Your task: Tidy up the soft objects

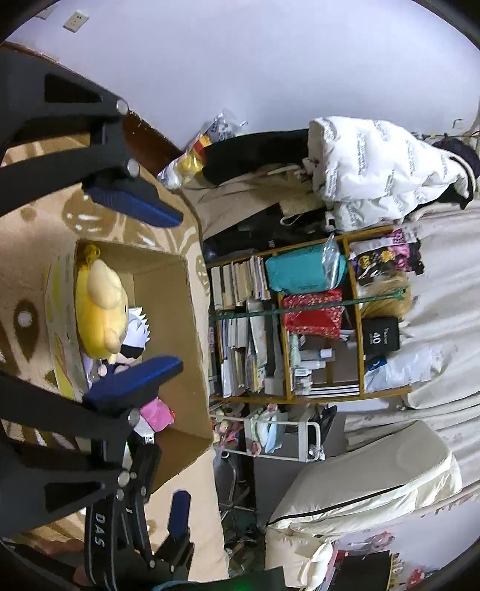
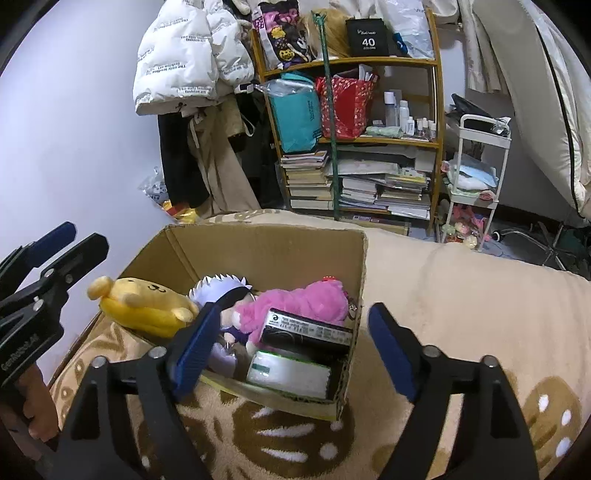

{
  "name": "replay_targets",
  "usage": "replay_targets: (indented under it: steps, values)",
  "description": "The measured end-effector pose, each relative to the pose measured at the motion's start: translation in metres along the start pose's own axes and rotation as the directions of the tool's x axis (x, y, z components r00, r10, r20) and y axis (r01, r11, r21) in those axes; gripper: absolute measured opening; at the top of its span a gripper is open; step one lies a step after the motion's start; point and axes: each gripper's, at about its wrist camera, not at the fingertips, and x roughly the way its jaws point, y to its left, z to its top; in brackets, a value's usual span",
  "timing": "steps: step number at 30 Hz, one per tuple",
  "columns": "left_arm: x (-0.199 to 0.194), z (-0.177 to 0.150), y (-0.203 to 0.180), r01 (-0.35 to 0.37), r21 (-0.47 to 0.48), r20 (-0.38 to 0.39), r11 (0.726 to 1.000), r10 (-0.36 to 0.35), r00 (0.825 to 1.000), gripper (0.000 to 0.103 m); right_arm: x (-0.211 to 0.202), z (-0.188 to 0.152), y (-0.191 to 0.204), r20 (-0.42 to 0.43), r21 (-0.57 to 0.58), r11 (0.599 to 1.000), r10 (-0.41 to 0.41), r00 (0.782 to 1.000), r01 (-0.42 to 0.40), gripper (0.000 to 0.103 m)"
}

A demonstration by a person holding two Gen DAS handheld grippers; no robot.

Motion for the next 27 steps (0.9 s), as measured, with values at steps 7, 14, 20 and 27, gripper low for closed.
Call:
replay_targets:
  steps: [7,14,20,27]
  values:
    - [-0.034,-0.004,0.014,-0.037,-0.026,0.020,0.999,0.037,0.999,0.094,-0.038,-0.001,0.007,0.071,-0.015,0.999,-0.040,0.997,0.041,0.103]
    - [-0.068,-0.011,0.024,-0.076,-0.034,0.043,0.997,0.077,0.996,0.100,-0.074,-0.003,0.014,0.120,-0.027,0.998,-0.058,0.991,0.061,0.103]
    - [-0.095,-0.019,0.025,-0.089,-0.030,0.040,0.996,0.090,0.995,0.101,-0.102,-0.006,0.020,0.157,-0.029,0.998,-0.059,0.986,0.064,0.103]
    - [-0.120,-0.032,0.025,-0.097,-0.044,0.028,0.994,0.098,0.995,0.101,-0.129,-0.016,0.026,0.185,-0.045,0.996,-0.061,0.981,0.071,0.103]
